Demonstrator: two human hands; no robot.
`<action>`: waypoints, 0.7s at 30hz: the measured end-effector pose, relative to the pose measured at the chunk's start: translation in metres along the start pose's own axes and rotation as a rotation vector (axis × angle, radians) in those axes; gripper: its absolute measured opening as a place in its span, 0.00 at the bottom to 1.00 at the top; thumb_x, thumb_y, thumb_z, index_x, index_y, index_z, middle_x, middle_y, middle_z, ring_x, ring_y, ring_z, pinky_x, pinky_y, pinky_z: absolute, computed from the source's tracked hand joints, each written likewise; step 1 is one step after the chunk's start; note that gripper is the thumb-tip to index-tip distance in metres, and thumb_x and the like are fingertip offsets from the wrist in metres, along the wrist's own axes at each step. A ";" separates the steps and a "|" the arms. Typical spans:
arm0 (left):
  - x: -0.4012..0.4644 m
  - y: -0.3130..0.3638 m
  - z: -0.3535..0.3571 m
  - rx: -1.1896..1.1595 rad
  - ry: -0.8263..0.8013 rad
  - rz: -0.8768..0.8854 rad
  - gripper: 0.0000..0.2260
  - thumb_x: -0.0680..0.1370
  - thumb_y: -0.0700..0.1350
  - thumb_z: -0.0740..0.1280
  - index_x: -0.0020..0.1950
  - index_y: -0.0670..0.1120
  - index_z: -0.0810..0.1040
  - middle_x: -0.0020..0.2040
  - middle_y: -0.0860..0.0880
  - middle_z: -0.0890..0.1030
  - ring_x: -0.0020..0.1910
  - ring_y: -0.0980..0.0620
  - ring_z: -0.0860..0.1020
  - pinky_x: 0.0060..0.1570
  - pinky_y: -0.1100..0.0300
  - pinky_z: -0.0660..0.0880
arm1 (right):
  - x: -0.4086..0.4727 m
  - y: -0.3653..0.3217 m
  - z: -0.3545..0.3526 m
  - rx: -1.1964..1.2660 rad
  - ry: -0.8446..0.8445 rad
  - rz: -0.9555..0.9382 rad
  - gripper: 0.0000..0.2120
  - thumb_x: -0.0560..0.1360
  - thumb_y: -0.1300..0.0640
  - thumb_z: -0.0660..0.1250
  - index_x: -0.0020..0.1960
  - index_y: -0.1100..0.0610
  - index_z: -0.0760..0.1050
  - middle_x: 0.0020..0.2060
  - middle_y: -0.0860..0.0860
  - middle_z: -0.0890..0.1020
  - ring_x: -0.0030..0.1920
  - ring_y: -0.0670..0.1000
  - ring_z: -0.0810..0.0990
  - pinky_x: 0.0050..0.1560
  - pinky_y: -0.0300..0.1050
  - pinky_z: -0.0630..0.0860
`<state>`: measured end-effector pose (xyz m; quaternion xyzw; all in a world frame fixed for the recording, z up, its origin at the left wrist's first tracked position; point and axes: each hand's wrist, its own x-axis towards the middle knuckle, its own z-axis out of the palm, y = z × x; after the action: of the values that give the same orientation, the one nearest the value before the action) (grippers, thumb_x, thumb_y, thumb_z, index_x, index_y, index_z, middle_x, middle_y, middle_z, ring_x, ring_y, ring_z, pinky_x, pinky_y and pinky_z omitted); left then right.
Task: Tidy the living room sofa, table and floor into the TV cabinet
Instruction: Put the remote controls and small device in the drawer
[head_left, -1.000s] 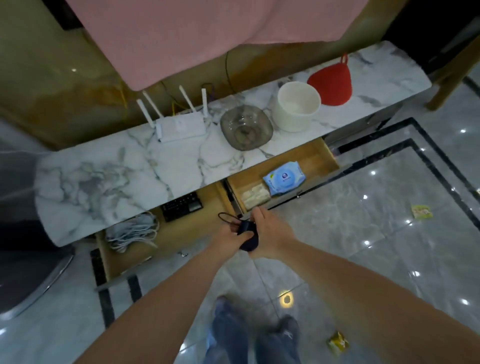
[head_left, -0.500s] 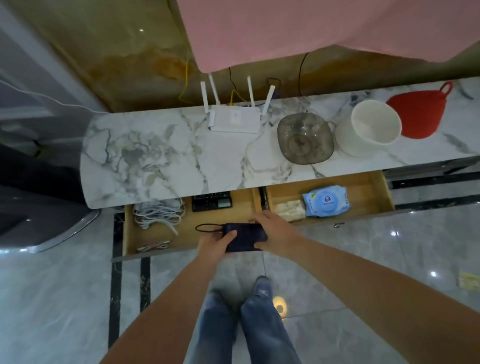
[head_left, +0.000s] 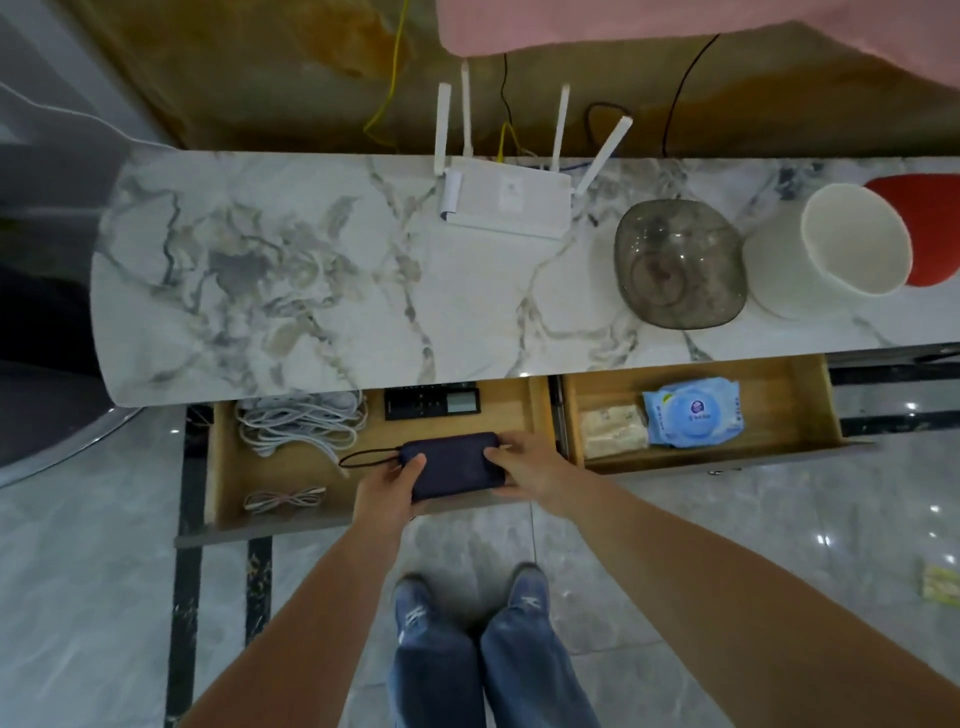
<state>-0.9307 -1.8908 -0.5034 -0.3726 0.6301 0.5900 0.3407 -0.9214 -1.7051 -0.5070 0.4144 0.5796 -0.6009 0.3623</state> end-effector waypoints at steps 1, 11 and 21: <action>0.018 -0.002 -0.002 0.024 -0.006 0.005 0.02 0.80 0.43 0.69 0.48 0.46 0.79 0.50 0.42 0.82 0.53 0.42 0.81 0.57 0.42 0.79 | 0.014 0.000 0.006 0.021 0.018 0.010 0.15 0.81 0.61 0.64 0.67 0.60 0.71 0.65 0.59 0.75 0.65 0.59 0.76 0.50 0.49 0.80; 0.151 -0.034 -0.006 0.242 -0.018 -0.069 0.09 0.81 0.45 0.65 0.41 0.48 0.75 0.46 0.42 0.79 0.53 0.38 0.80 0.59 0.43 0.76 | 0.141 0.033 0.030 -0.030 0.098 0.039 0.17 0.82 0.47 0.61 0.65 0.56 0.74 0.61 0.55 0.79 0.60 0.56 0.78 0.64 0.56 0.76; 0.186 -0.067 -0.007 0.487 -0.039 -0.056 0.12 0.80 0.38 0.64 0.64 0.42 0.75 0.55 0.45 0.78 0.51 0.45 0.75 0.52 0.55 0.70 | 0.182 0.067 0.037 -0.136 0.110 0.085 0.11 0.77 0.55 0.64 0.57 0.45 0.78 0.59 0.53 0.81 0.60 0.55 0.78 0.67 0.56 0.72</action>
<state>-0.9630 -1.9123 -0.6974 -0.2854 0.7363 0.4183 0.4488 -0.9346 -1.7383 -0.7016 0.4454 0.6198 -0.5206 0.3826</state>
